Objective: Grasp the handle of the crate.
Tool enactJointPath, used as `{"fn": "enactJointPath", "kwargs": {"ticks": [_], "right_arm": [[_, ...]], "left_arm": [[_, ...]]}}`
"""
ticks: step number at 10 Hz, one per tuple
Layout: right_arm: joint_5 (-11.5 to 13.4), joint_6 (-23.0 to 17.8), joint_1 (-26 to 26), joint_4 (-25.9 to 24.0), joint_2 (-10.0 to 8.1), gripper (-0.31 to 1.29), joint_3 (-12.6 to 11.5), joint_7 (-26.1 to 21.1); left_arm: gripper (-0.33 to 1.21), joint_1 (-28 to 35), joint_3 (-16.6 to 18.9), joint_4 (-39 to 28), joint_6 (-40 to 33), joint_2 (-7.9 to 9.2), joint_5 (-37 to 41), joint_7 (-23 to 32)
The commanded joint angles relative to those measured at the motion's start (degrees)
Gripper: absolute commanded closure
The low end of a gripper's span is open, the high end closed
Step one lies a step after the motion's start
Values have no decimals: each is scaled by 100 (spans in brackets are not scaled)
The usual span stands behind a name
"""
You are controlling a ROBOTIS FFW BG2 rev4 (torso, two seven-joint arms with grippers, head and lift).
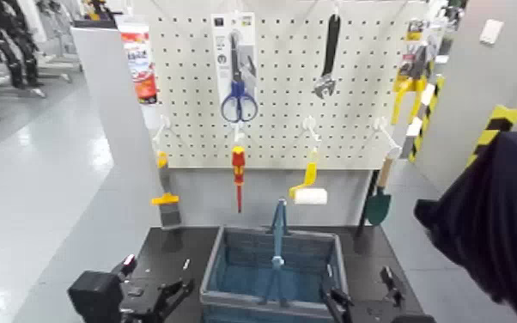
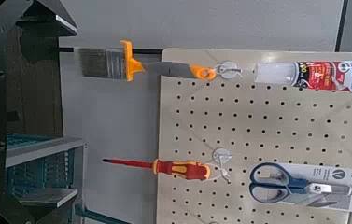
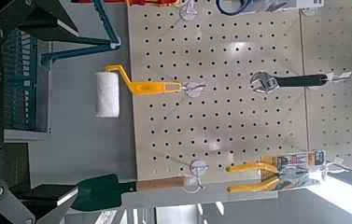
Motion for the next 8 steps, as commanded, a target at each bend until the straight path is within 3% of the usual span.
{"fn": "enactJointPath", "kwargs": {"ticks": [1,4,7,8], "right_arm": [[-3,0,0,0,1,14,-9,-6],[-3,8,0,9,18,14,-9,-6],[-3,8,0,18,27,14,9,-6],[-11,8,0,18,27,14,9,-6]], "left_arm": [[10,-4,10,17,1,-18,74,-10],[10,-66,37,25,115,-26,214,-106],[10,-584,371,43,1337,-132,1023,-959],[10,-822,335,87,1645,-18,1506,-976]]}}
